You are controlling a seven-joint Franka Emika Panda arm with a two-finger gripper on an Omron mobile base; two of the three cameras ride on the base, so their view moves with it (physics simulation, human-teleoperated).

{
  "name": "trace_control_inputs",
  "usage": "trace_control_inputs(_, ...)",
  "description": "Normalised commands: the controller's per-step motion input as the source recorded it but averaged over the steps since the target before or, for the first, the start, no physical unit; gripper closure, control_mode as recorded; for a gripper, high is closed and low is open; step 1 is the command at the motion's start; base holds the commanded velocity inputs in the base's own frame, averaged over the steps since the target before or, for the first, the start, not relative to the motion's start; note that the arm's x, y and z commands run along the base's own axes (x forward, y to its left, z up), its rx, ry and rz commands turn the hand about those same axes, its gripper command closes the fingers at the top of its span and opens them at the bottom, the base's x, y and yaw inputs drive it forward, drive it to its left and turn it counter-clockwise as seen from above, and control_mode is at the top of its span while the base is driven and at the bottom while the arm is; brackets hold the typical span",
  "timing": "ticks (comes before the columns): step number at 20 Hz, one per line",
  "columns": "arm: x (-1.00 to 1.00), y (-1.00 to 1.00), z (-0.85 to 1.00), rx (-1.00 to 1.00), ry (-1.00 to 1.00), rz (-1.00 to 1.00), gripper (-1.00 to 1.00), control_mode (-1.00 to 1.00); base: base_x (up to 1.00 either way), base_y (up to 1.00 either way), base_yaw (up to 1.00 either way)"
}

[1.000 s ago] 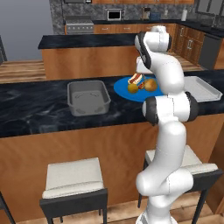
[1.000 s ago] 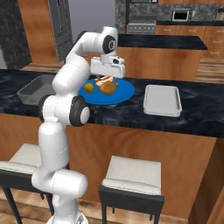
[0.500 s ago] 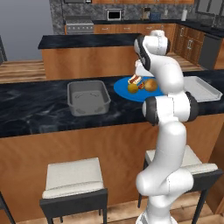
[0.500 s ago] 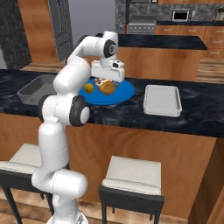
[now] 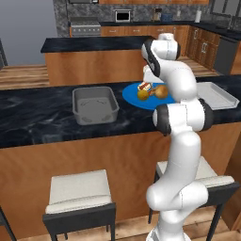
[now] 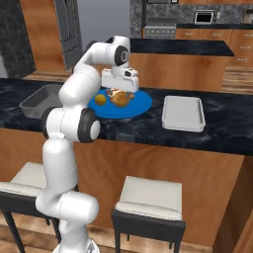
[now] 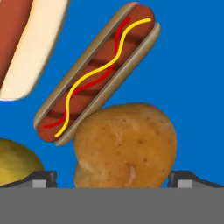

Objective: Place one cooked food and one vegetable from the large plate to each tupperware container.

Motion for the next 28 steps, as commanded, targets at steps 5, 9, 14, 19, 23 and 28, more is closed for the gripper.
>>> trace_control_inputs(5,0.0,-0.07,-0.29,0.0,0.0,0.0,-1.0,-1.0,0.0,0.0,0.0)
trace_control_inputs(9,-0.04,-0.01,-0.19,0.0,-0.02,0.0,-1.0,-1.0,0.0,0.0,0.0)
trace_control_inputs(14,0.0,0.0,0.0,0.0,-0.03,0.0,-1.0,-1.0,0.0,0.0,0.0)
trace_control_inputs(19,0.0,0.0,0.0,0.0,-0.11,0.0,1.0,-1.0,0.0,0.0,0.0)
trace_control_inputs(23,-0.01,0.0,0.0,0.0,-0.13,0.0,1.0,-1.0,0.0,0.0,0.0)
trace_control_inputs(28,-0.2,0.0,0.14,-0.03,-0.16,0.0,1.0,-1.0,0.0,0.0,0.0)
